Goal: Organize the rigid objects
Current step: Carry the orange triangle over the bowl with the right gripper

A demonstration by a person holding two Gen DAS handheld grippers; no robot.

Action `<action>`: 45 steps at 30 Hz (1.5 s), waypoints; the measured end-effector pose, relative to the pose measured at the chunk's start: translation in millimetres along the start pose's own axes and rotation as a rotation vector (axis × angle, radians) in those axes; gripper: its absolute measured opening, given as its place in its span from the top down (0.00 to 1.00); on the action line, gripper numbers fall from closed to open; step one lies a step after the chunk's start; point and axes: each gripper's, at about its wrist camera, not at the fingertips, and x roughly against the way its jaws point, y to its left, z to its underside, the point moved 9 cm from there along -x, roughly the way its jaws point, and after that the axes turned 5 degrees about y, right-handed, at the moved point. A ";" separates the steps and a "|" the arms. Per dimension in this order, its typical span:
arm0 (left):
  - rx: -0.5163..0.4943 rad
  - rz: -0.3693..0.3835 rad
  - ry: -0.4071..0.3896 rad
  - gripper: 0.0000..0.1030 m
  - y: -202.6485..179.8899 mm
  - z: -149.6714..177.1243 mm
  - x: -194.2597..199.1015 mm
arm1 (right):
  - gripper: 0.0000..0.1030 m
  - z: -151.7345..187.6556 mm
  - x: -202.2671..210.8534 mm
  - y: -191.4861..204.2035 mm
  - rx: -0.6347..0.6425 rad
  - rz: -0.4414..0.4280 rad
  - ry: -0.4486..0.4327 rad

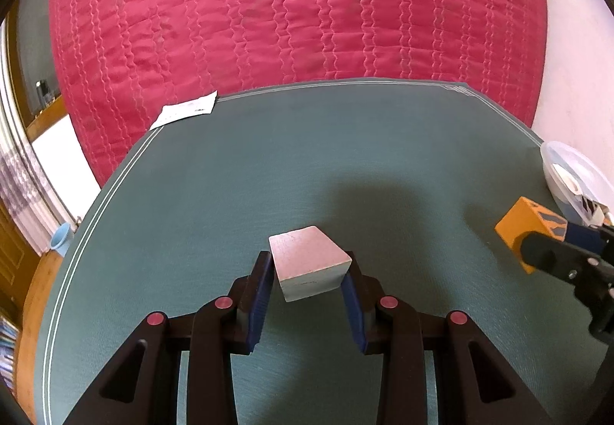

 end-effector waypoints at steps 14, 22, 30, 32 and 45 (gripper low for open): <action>-0.053 -0.015 -0.010 0.64 -18.8 3.0 6.0 | 0.56 5.2 35.0 -41.4 -0.085 0.034 -0.050; -0.072 -0.006 -0.002 0.64 -29.3 7.6 8.9 | 0.56 5.5 54.5 -76.1 -0.149 0.078 -0.080; -0.087 0.006 0.008 0.64 -43.1 11.9 11.9 | 0.56 9.1 71.9 -112.9 -0.212 0.139 -0.109; -0.090 0.010 0.009 0.64 -46.2 12.5 12.9 | 0.56 10.3 77.0 -122.1 -0.228 0.151 -0.118; -0.135 0.053 0.016 0.64 -76.9 14.6 18.4 | 0.56 18.1 116.5 -199.2 -0.374 0.277 -0.197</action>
